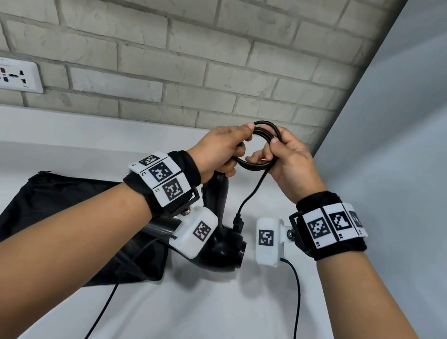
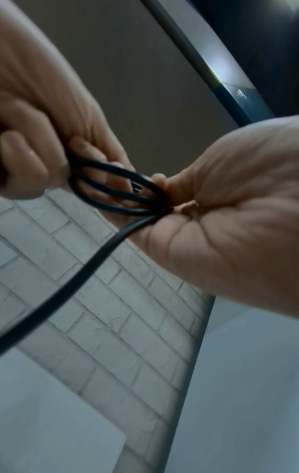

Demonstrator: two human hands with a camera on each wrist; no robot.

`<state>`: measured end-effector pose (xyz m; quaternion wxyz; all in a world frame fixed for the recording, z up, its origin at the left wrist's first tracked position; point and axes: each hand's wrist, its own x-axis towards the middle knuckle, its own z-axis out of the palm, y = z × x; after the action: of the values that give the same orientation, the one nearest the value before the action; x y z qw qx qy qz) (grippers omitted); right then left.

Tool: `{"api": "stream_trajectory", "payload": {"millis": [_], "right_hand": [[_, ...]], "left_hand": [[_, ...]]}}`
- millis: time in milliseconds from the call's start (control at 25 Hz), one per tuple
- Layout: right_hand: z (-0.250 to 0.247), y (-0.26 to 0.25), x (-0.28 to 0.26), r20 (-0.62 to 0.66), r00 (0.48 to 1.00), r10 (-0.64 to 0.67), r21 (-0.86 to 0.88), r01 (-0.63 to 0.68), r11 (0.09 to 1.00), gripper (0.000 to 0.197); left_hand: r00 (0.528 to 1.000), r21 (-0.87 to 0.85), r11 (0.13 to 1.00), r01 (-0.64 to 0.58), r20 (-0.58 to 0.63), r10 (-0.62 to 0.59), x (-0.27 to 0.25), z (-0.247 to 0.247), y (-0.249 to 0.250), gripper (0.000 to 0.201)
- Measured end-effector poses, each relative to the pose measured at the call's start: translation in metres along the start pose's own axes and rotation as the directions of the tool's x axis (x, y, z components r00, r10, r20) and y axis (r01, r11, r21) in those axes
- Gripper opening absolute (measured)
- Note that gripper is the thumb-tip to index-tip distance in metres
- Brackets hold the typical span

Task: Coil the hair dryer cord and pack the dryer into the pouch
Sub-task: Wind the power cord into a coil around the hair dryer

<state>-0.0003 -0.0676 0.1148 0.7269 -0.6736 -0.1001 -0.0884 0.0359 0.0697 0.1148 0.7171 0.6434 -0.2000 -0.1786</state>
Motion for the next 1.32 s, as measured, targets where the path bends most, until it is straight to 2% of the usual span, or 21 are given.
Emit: {"api": "stream_trajectory", "payload": {"millis": [120, 320, 520, 600, 680, 760, 960, 1040, 1200, 1320], "right_hand": [[0.001, -0.007, -0.002, 0.028, 1.000, 0.005, 0.000, -0.005, 1.000, 0.031], [0.007, -0.011, 0.000, -0.052, 0.999, -0.002, -0.068, -0.001, 0.998, 0.031], [0.010, -0.011, 0.003, -0.087, 0.995, -0.049, -0.273, 0.023, 0.962, 0.027], [0.012, -0.009, 0.003, -0.126, 0.986, -0.106, -0.470, 0.035, 0.882, 0.025], [0.013, -0.003, 0.003, -0.153, 0.964, -0.218, -0.673, 0.060, 0.737, 0.023], [0.013, 0.003, 0.004, -0.155, 0.942, -0.296, -0.748, 0.083, 0.658, 0.027], [0.014, 0.012, 0.002, -0.198, 0.916, -0.348, -0.703, 0.115, 0.701, 0.037], [0.014, 0.016, -0.002, -0.200, 0.925, -0.324, -0.687, 0.103, 0.719, 0.035], [0.006, 0.023, -0.010, -0.199, 0.972, -0.124, -0.488, 0.011, 0.873, 0.029], [-0.011, 0.037, -0.017, -0.104, 0.994, -0.023, -0.471, -0.029, 0.882, 0.021]], "left_hand": [[0.999, 0.032, 0.998, -0.046, -0.015, 0.047, 0.000, -0.001, 0.001, 0.032], [0.997, 0.090, 0.993, -0.075, -0.028, 0.078, 0.000, -0.001, 0.004, 0.033], [0.992, 0.124, 0.988, -0.087, -0.076, 0.097, 0.001, -0.002, 0.004, 0.034], [0.989, 0.114, 0.989, -0.097, -0.104, 0.109, 0.003, -0.002, 0.002, 0.033], [0.985, 0.092, 0.990, -0.108, -0.122, 0.119, 0.004, -0.002, 0.001, 0.032], [0.983, 0.071, 0.991, -0.117, -0.130, 0.126, 0.005, -0.001, 0.000, 0.029], [0.982, 0.037, 0.993, -0.115, -0.149, 0.119, 0.005, 0.002, -0.006, 0.027], [0.984, 0.037, 0.995, -0.096, -0.149, 0.101, 0.005, 0.002, -0.009, 0.028], [0.984, 0.068, 0.995, -0.075, -0.154, 0.085, 0.007, 0.000, -0.013, 0.029], [0.979, 0.059, 0.995, -0.081, -0.185, 0.090, 0.007, -0.002, -0.011, 0.029]]}}
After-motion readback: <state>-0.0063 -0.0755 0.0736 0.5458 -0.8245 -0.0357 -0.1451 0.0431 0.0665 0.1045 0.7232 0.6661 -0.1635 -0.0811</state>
